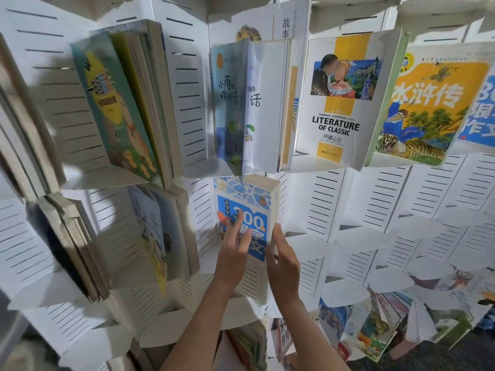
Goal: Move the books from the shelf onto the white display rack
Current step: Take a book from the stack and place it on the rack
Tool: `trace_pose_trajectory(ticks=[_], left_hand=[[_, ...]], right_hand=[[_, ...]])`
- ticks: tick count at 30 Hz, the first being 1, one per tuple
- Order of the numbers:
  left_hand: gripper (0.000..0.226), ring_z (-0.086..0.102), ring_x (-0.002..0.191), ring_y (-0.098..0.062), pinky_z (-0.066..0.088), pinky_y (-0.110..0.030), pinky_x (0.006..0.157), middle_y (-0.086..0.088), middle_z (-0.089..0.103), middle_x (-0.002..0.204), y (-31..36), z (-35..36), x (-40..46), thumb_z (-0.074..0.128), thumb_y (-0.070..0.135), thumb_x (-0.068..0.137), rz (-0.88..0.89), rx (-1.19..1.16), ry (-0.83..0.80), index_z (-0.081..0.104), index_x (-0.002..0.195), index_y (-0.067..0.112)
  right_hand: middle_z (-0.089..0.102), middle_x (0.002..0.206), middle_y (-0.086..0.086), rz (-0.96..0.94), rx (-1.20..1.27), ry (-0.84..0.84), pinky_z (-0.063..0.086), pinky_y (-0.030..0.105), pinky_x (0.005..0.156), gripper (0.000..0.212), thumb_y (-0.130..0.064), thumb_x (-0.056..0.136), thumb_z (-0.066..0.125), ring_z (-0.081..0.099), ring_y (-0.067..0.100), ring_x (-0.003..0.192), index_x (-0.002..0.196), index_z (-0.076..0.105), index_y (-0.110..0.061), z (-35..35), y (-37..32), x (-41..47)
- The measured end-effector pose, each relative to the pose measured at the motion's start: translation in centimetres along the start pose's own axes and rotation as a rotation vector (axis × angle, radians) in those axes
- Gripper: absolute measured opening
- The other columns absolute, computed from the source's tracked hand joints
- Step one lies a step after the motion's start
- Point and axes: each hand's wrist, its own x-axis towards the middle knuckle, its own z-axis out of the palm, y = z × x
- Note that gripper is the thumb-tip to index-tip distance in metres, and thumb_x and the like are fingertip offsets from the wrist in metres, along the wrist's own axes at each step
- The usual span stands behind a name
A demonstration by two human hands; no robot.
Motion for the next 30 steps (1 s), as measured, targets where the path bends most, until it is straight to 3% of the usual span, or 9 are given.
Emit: trace_pose_trajectory(ticks=[2,5,7,9,14,20,23,26,30], left_hand=[[0.057,0.067,0.106,-0.046,0.062,-0.041,0.054,-0.028,0.062,0.127,-0.1,-0.7,-0.2,0.092,0.004,0.057,-0.026,0.008,-0.059,0.065,0.106,-0.003],[0.059,0.064,0.114,-0.044,0.062,-0.043,0.057,-0.024,0.059,0.134,0.0,-1.3,-0.8,0.092,0.009,0.063,-0.069,-0.005,-0.08,0.058,0.111,0.004],[0.056,0.048,0.135,-0.039,0.058,-0.049,0.085,-0.017,0.044,0.151,1.4,-2.1,-1.6,0.076,0.021,0.085,-0.14,-0.031,-0.047,0.046,0.13,0.012],[0.055,0.029,0.147,-0.024,0.038,-0.045,0.11,0.001,0.025,0.163,2.5,-2.9,-2.7,0.045,0.047,0.101,-0.332,-0.109,-0.062,0.033,0.152,0.03],[0.081,0.031,0.143,-0.01,0.037,-0.038,0.111,0.012,0.033,0.158,5.6,-6.2,-6.0,0.006,0.08,0.087,-0.524,-0.125,-0.031,0.028,0.154,0.04],[0.077,0.034,0.142,-0.02,0.039,-0.045,0.111,-0.001,0.042,0.153,8.3,-11.4,-9.0,0.011,0.072,0.09,-0.524,0.133,0.02,0.033,0.153,0.032],[0.083,0.02,0.15,-0.022,0.026,-0.046,0.118,-0.001,0.027,0.162,9.1,-13.7,-10.4,0.005,0.074,0.086,-0.587,0.193,0.007,0.025,0.155,0.034],[0.087,0.007,0.153,-0.019,0.018,-0.048,0.121,0.004,0.012,0.166,9.2,-15.6,-12.0,-0.001,0.079,0.08,-0.629,0.178,0.018,0.016,0.156,0.04],[0.085,0.008,0.153,-0.021,0.026,-0.058,0.118,0.008,0.011,0.166,8.5,-18.6,-15.3,0.003,0.079,0.082,-0.675,0.167,0.077,0.021,0.154,0.04]], right_hand=[[0.064,0.132,0.003,-0.007,-0.017,-0.021,0.062,0.037,0.064,0.052,-0.044,0.101,0.048,0.071,0.024,0.094,0.143,0.049,-0.014,-1.0,-0.5,0.2],[0.06,0.137,0.002,0.009,-0.035,-0.097,0.059,0.042,0.075,0.054,-0.031,0.094,0.066,0.062,0.025,0.116,0.143,0.048,-0.016,-1.8,-0.5,0.5],[0.049,0.148,0.001,0.018,-0.026,-0.147,0.054,0.045,0.09,0.06,-0.029,0.093,0.066,0.048,0.024,0.133,0.148,0.043,-0.019,-2.4,-0.5,0.3],[0.042,0.154,0.003,0.002,-0.01,-0.123,0.045,0.04,0.103,0.059,-0.029,0.096,0.062,0.04,0.024,0.14,0.15,0.04,-0.019,-3.2,-1.1,0.0],[0.045,0.15,0.013,-0.127,0.144,-0.002,0.039,0.046,0.112,0.053,-0.025,0.098,0.057,0.042,0.03,0.14,0.146,0.044,-0.008,-5.1,-2.8,-1.0],[0.041,0.154,0.007,-0.151,0.27,-0.118,0.032,0.04,0.118,0.062,-0.048,0.098,0.045,0.034,0.017,0.145,0.149,0.043,-0.012,-8.3,-5.8,-2.5],[0.028,0.16,-0.009,-0.076,0.291,-0.283,0.017,0.027,0.122,0.07,-0.065,0.093,0.035,0.018,0.003,0.148,0.153,0.032,-0.029,-9.9,-8.0,-3.4],[0.012,0.158,-0.025,-0.097,0.26,-0.37,0.012,0.033,0.124,0.072,-0.073,0.091,0.028,0.006,-0.002,0.149,0.154,0.023,-0.039,-11.2,-10.0,-4.4],[0.009,0.164,-0.017,-0.215,0.216,-0.406,0.011,0.041,0.124,0.063,-0.065,0.097,0.026,0.002,0.002,0.15,0.155,0.018,-0.044,-12.1,-14.0,-6.3]])
